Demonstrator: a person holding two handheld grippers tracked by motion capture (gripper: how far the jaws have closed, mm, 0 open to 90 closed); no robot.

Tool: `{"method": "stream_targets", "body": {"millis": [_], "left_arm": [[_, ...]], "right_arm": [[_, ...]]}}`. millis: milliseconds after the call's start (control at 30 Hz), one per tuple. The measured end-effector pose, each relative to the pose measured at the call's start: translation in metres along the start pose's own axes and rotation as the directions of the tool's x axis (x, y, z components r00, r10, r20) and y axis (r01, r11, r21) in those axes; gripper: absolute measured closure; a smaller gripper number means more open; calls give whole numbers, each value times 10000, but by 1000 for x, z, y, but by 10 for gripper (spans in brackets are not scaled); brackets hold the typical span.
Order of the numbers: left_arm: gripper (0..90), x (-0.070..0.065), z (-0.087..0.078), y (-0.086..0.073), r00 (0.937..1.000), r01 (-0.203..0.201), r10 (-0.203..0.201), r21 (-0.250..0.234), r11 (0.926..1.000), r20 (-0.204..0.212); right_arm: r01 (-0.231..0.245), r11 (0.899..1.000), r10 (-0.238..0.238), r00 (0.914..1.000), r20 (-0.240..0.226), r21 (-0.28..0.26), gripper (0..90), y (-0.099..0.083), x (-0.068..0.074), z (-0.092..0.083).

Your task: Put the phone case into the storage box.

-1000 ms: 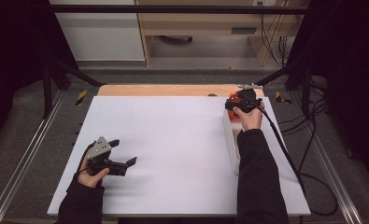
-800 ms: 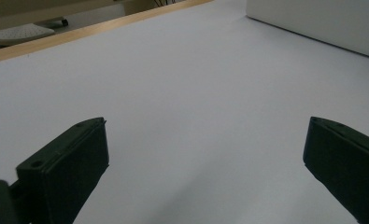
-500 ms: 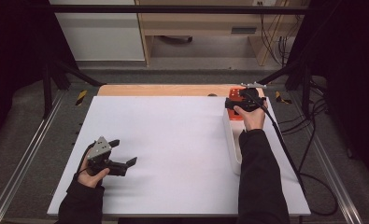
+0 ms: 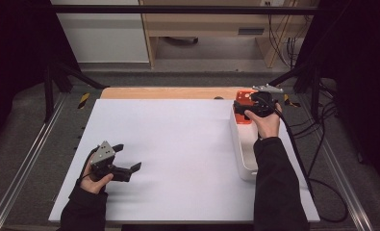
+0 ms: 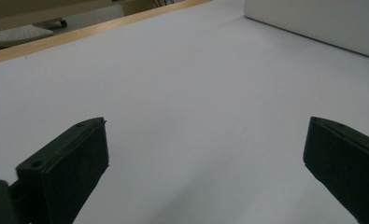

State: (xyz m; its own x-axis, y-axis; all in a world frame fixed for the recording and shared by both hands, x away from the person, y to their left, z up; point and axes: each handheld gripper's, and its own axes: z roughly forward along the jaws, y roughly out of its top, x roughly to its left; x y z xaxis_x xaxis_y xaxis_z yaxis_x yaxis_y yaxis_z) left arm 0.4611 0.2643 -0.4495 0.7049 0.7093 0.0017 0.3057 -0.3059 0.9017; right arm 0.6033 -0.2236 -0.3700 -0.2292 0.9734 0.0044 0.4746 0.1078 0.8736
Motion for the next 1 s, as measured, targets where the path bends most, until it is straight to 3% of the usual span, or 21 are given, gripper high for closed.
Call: {"method": "stream_targets", "body": {"millis": [200, 400, 633, 800, 1000], "left_arm": [[0, -1, 1, 0, 10000, -27, 27, -2, 10000, 24], [0, -2, 0, 1, 10000, -42, 43, -21, 10000, 78], [0, -3, 0, 2, 9998, -73, 74, -63, 10000, 191], [0, -4, -1, 2, 9997, -38, 41, -138, 9999, 251], [0, -5, -1, 3, 9994, -14, 22, -233, 9997, 340]], "right_arm": [[300, 9982, -344, 9956, -876, -513, 5, -1, 8, -23], [740, 9923, -911, 9793, -1808, -993, 5, -7, 17, -48], [1191, 9802, -1613, 9434, -2898, -1579, 4, -19, 26, -78], [1635, 9667, -2264, 9051, -3600, -1967, 4, -32, 29, -93], [1705, 9583, -2538, 8767, -4087, -2293, 4, -51, 25, -107]]}}
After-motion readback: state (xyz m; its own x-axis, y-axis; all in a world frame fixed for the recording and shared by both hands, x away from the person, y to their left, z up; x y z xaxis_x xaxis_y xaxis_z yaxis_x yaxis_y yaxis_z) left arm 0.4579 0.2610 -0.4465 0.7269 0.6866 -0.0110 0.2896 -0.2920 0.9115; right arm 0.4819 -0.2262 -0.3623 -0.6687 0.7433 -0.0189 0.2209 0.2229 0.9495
